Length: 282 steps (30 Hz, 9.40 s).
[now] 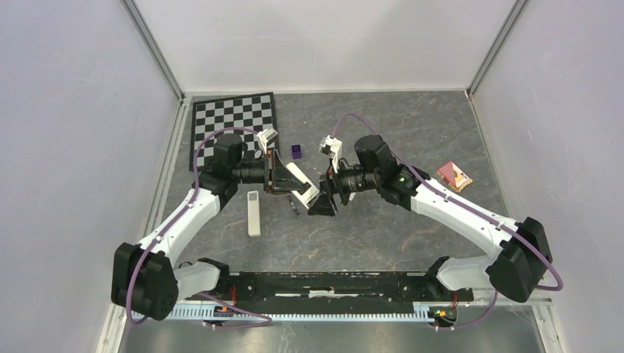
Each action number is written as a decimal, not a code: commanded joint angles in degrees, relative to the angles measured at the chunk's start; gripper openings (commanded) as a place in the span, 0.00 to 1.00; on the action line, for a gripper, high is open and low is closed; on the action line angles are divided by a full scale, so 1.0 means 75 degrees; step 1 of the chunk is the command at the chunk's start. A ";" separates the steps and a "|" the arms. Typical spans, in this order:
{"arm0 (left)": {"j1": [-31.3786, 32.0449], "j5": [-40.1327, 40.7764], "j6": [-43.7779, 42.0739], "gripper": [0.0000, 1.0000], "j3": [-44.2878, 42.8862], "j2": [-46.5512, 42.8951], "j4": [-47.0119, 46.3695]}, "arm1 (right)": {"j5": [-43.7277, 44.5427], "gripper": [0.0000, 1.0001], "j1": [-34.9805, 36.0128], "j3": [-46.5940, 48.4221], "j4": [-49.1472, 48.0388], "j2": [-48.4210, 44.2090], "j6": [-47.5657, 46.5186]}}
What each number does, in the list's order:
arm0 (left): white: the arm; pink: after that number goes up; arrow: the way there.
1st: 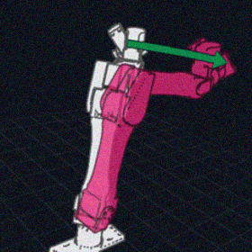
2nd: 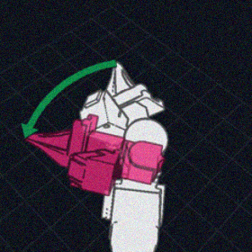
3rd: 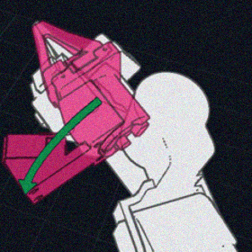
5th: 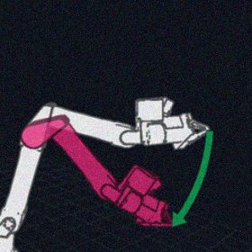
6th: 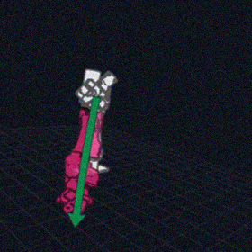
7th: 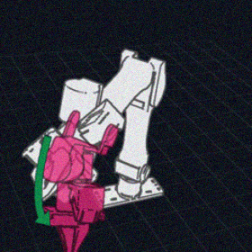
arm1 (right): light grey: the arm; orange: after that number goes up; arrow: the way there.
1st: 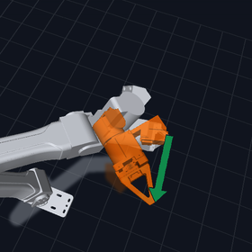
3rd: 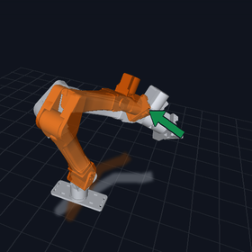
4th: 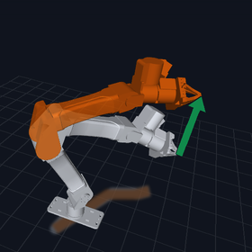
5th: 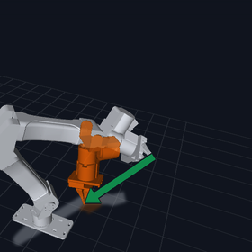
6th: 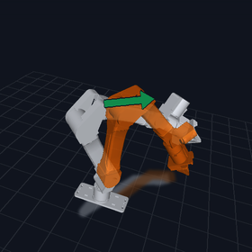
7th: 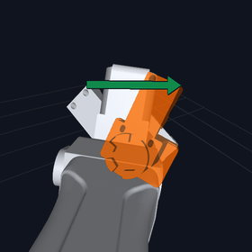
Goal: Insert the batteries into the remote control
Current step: Load the battery into the remote control, then pick up the battery cover at the center of the board, then load the battery cover into the remote control.
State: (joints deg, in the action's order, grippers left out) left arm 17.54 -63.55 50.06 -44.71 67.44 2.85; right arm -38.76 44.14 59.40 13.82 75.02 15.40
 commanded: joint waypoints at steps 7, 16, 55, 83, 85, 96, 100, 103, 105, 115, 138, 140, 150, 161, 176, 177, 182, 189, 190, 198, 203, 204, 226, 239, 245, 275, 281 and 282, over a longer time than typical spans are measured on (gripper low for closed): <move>-0.0007 -0.0374 0.0240 0.02 -0.0057 -0.0140 -0.0261 | -0.0445 0.90 -0.0046 -0.0054 -0.0429 -0.0319 -0.0016; -0.0007 -0.0363 0.0239 0.02 -0.0041 -0.0146 -0.0254 | -0.0562 0.68 -0.0144 -0.0119 -0.0600 -0.0159 0.0307; -0.0204 0.1704 -0.0403 0.02 0.0330 -0.0735 -0.0684 | 0.2977 0.95 -0.0776 -0.0179 -0.0655 -0.1034 0.0237; -0.0285 0.2768 -0.1035 0.02 0.0382 -0.0284 0.0354 | 0.4022 0.91 -0.1467 -0.0838 -0.0329 0.2241 -0.5670; -0.0286 0.2723 -0.1038 0.02 0.0360 -0.0241 0.0358 | 0.3797 0.90 -0.1501 -0.0620 -0.0188 0.2461 -0.5725; -0.0288 0.2623 -0.1213 0.02 0.0090 -0.0047 0.0598 | 0.3489 0.82 -0.1503 -0.0249 0.0528 0.3037 -0.6046; -0.0288 0.2582 -0.1214 0.02 0.0095 -0.0033 0.0625 | 0.3501 0.78 -0.1514 -0.0124 0.0692 0.3302 -0.6036; -0.0288 0.2555 -0.1202 0.02 0.0107 -0.0029 0.0627 | 0.3493 0.77 -0.1554 -0.0025 0.0757 0.3434 -0.6021; -0.0289 0.2558 -0.1195 0.02 0.0107 -0.0041 0.0633 | 0.3470 0.77 -0.1595 0.0063 0.0819 0.3535 -0.5992; -0.0292 0.2485 -0.1167 0.02 0.0122 -0.0051 0.0645 | 0.3595 0.75 -0.1893 0.0415 0.1607 0.3915 -0.5624; -0.0295 0.2379 -0.1094 0.02 0.0183 -0.0151 0.0682 | 0.2953 0.76 -0.2007 0.0928 0.1945 0.4427 -0.6403; -0.0296 0.2382 -0.1108 0.02 0.0178 -0.0168 0.0698 | 0.2845 0.75 -0.2010 0.0871 0.2097 0.4434 -0.6573; -0.0290 0.2345 -0.1122 0.02 0.0189 -0.0143 0.0720 | 0.2791 0.66 -0.1998 0.0682 0.2607 0.4353 -0.6858; -0.0293 0.2496 -0.1035 0.02 0.0282 -0.0159 0.0630 | 0.2739 0.45 -0.1995 0.0879 0.2610 0.4466 -0.6619; 0.0469 0.5009 0.0234 0.02 0.1707 0.0100 -0.2268 | 0.2132 0.50 -0.1784 0.0707 0.2412 0.3561 -0.6310; 0.0604 0.5229 0.0244 0.02 0.1775 0.0187 -0.2546 | 0.2086 0.50 -0.1772 0.0647 0.2392 0.3478 -0.6287; 0.1013 0.6313 0.0192 0.02 0.2074 0.0531 -0.3352 | 0.1896 0.48 -0.1716 0.0198 0.1832 0.2768 -0.5878; 0.1098 0.6117 0.0166 0.02 0.2171 0.1166 -0.4250 | 0.1802 0.48 -0.1494 -0.0424 0.0982 0.1857 -0.5265; 0.1149 0.6053 0.0169 0.02 0.2165 0.1244 -0.4337 | 0.1878 0.48 -0.1384 -0.0459 0.0888 0.1775 -0.5206; 0.1350 0.5960 0.0251 0.02 0.2322 0.1417 -0.4850 | 0.2882 0.48 -0.0396 -0.0648 0.0058 0.1407 -0.4523; 0.1353 0.5878 0.0173 0.02 0.2363 0.1329 -0.4717 | 0.2980 0.48 -0.0276 -0.0544 -0.0173 0.1400 -0.4327; 0.1355 0.5846 0.0149 0.02 0.2364 0.1308 -0.4678 | 0.2979 0.48 -0.0272 -0.0523 -0.0183 0.1417 -0.4315; 0.1359 0.5192 0.0016 0.02 0.2339 0.1232 -0.4611 | 0.2750 0.48 -0.0102 -0.0081 -0.0472 0.1865 -0.4327; 0.1353 0.5185 0.0016 0.02 0.2311 0.1183 -0.4572 | 0.2480 0.49 -0.0049 -0.0088 -0.0466 0.1977 -0.4454; 0.1359 0.5140 0.0062 0.02 0.2299 0.1130 -0.4570 | 0.2285 0.49 0.0032 -0.0101 -0.0460 0.2042 -0.4562; 0.1318 0.4196 0.1404 0.02 0.2985 0.0822 -0.5947 | 0.2005 0.57 0.0000 0.0514 -0.0469 0.2333 -0.3088; 0.1106 0.4122 0.1700 0.02 0.3008 0.0783 -0.6069 | 0.1874 0.70 -0.0285 0.0582 -0.0477 0.2032 -0.2353; 0.1075 0.4092 0.1752 0.02 0.3008 0.0779 -0.6117 | 0.1818 0.72 -0.0338 0.0579 -0.0489 0.1954 -0.2236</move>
State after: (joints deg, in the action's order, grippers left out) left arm 26.37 -29.10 58.06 -21.23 75.64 -34.26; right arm -24.88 43.00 61.65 11.60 92.31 -5.85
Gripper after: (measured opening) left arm 0.282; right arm 0.681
